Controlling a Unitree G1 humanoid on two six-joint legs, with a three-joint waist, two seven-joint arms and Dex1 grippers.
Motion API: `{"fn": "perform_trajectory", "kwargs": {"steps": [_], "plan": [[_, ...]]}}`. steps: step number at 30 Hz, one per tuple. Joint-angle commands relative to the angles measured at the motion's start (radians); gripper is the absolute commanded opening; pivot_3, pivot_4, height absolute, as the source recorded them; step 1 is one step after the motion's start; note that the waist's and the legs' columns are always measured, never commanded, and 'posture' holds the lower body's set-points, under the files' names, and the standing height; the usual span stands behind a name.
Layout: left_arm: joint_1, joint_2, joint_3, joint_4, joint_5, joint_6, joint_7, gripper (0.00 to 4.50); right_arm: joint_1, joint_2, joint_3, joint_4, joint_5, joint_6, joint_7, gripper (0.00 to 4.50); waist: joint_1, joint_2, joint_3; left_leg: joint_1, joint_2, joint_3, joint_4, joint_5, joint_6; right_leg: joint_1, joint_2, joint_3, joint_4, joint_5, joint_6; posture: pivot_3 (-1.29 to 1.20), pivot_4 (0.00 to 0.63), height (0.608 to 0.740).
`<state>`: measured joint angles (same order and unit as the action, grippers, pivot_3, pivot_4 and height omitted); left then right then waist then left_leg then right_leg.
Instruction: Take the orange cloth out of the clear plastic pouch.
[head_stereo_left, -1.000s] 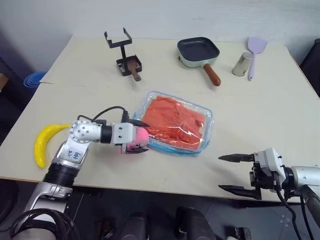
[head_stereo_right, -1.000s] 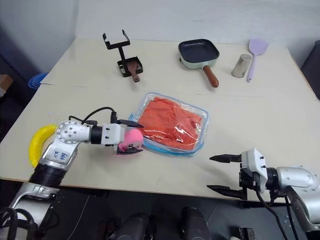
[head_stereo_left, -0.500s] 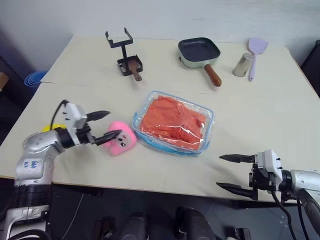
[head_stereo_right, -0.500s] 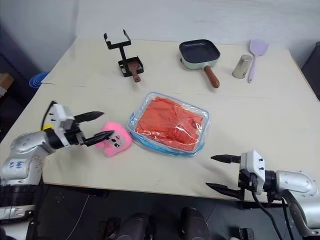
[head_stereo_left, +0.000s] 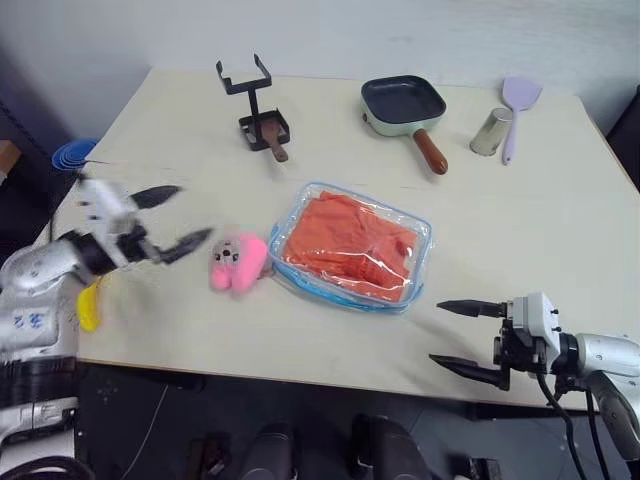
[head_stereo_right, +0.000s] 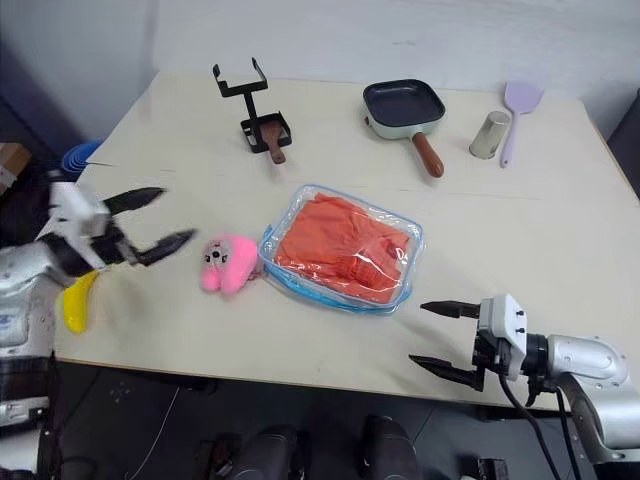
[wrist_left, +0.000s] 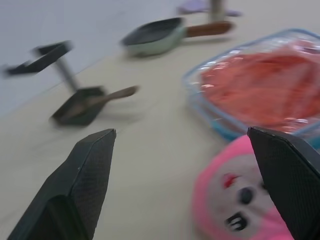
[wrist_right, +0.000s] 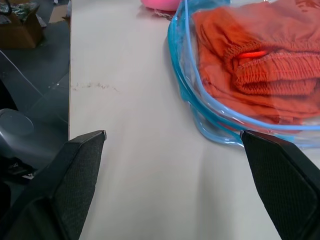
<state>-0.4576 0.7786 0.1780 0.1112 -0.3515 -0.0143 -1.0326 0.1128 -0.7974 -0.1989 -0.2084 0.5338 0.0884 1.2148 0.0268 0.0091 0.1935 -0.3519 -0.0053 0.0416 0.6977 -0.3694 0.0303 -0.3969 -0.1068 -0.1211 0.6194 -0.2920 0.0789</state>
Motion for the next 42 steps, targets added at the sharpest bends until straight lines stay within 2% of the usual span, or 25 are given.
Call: {"fn": "perform_trajectory", "kwargs": {"steps": [1, 3, 5, 10, 14, 18, 21, 30, 36, 37, 39, 42], "plan": [[-0.077, -0.013, -0.163, 0.01, 0.142, -0.137, -0.075, 4.41, 0.026, 0.007, -0.073, -0.029, 0.027, -0.005, -0.028, 4.5, 0.0, 0.0, 0.0, 0.0, 0.0, 0.0, 0.0, 0.0, 0.0, 0.0, 0.001, 0.0, 0.0, 0.0, 0.0, 0.0, 0.15, 0.74], [-0.156, -0.024, -0.313, 0.117, 0.334, -0.324, -0.09, 4.41, 0.074, 0.015, -0.106, -0.083, 0.042, -0.012, -0.039, 4.5, 0.001, 0.0, 0.0, 0.0, 0.0, 0.002, 0.0, 0.0, 0.0, 0.0, 0.002, 0.0, 0.0, 0.0, 0.0, 0.0, 0.15, 0.74], [-0.228, -0.057, -0.404, 0.223, 0.429, -0.399, -0.092, 4.41, 0.112, 0.033, -0.126, -0.13, 0.057, -0.018, -0.053, 4.5, -0.001, 0.0, 0.0, 0.0, 0.001, 0.003, 0.0, 0.0, 0.0, 0.0, 0.005, 0.001, 0.0, 0.0, 0.0, 0.0, 0.15, 0.74], [-0.356, -0.154, -0.495, 0.442, 0.487, -0.52, -0.101, 4.41, 0.164, 0.084, -0.105, -0.219, 0.057, -0.025, -0.092, 4.5, -0.002, 0.0, 0.0, 0.001, 0.003, 0.007, 0.0, 0.0, 0.0, -0.001, 0.008, 0.004, 0.001, 0.0, 0.0, 0.0, 0.15, 0.74], [-0.392, -0.195, -0.488, 0.511, 0.455, -0.533, -0.117, 4.41, 0.169, 0.129, -0.083, -0.262, 0.06, -0.017, -0.142, 4.5, -0.001, 0.0, 0.0, 0.001, 0.003, 0.007, 0.0, 0.0, 0.0, -0.001, 0.007, 0.005, 0.001, 0.0, 0.0, 0.0, 0.15, 0.74], [-0.389, -0.214, -0.462, 0.506, 0.391, -0.496, -0.163, 3.64, 0.188, 0.149, -0.074, -0.276, 0.049, -0.021, -0.16, 4.5, 0.0, 0.0, 0.0, 0.001, 0.003, 0.007, 0.001, 0.0, 0.0, -0.001, 0.007, 0.004, 0.001, 0.0, 0.0, 0.0, 0.15, 0.74], [-0.378, -0.227, -0.431, 0.482, 0.324, -0.394, -0.194, 2.82, 0.217, 0.161, -0.061, -0.281, 0.041, -0.027, -0.163, 4.5, 0.0, 0.0, 0.0, 0.001, 0.003, 0.006, 0.001, 0.0, 0.0, -0.001, 0.007, 0.004, 0.001, 0.0, 0.0, 0.0, 0.15, 0.74], [-0.353, -0.263, -0.381, 0.425, 0.263, -0.227, -0.183, 0.11, 0.232, 0.152, -0.043, -0.279, 0.039, -0.028, -0.157, 4.5, -0.002, 0.0, 0.0, 0.001, 0.003, 0.006, 0.001, 0.001, 0.001, -0.001, 0.007, 0.004, 0.001, 0.0, 0.0, 0.0, 0.15, 0.74], [-0.308, -0.322, -0.309, 0.257, 0.114, 0.118, -0.151, 0.05, 0.204, 0.133, 0.032, -0.371, 0.083, 0.085, -0.188, 4.5, -0.003, 0.0, 0.0, 0.0, 0.003, 0.005, 0.001, 0.001, 0.001, -0.001, 0.006, 0.004, 0.001, 0.0, 0.0, 0.0, 0.15, 0.74], [-0.292, -0.333, -0.306, 0.219, 0.101, 0.166, -0.134, 0.05, 0.175, 0.132, 0.082, -0.396, 0.086, 0.141, -0.212, 4.5, -0.003, 0.0, 0.0, 0.0, 0.003, 0.005, 0.001, 0.001, 0.001, -0.001, 0.006, 0.004, 0.002, 0.0, 0.0, 0.0, 0.15, 0.74], [-0.261, -0.341, -0.316, 0.156, 0.096, 0.221, -0.116, 0.05, 0.119, 0.151, 0.15, -0.421, 0.087, 0.216, -0.269, 4.5, -0.006, 0.0, 0.0, 0.001, 0.003, 0.005, 0.001, 0.001, 0.001, -0.001, 0.006, 0.005, 0.001, 0.0, 0.0, 0.0, 0.15, 0.74], [-0.219, -0.329, -0.347, 0.097, 0.139, 0.211, -0.098, 0.05, 0.059, 0.166, 0.193, -0.425, 0.073, 0.249, -0.307, 4.5, -0.004, 0.0, 0.0, 0.001, 0.003, 0.004, 0.002, 0.001, 0.0, -0.001, 0.006, 0.005, 0.002, 0.0, 0.0, 0.0, 0.15, 0.74]]}}
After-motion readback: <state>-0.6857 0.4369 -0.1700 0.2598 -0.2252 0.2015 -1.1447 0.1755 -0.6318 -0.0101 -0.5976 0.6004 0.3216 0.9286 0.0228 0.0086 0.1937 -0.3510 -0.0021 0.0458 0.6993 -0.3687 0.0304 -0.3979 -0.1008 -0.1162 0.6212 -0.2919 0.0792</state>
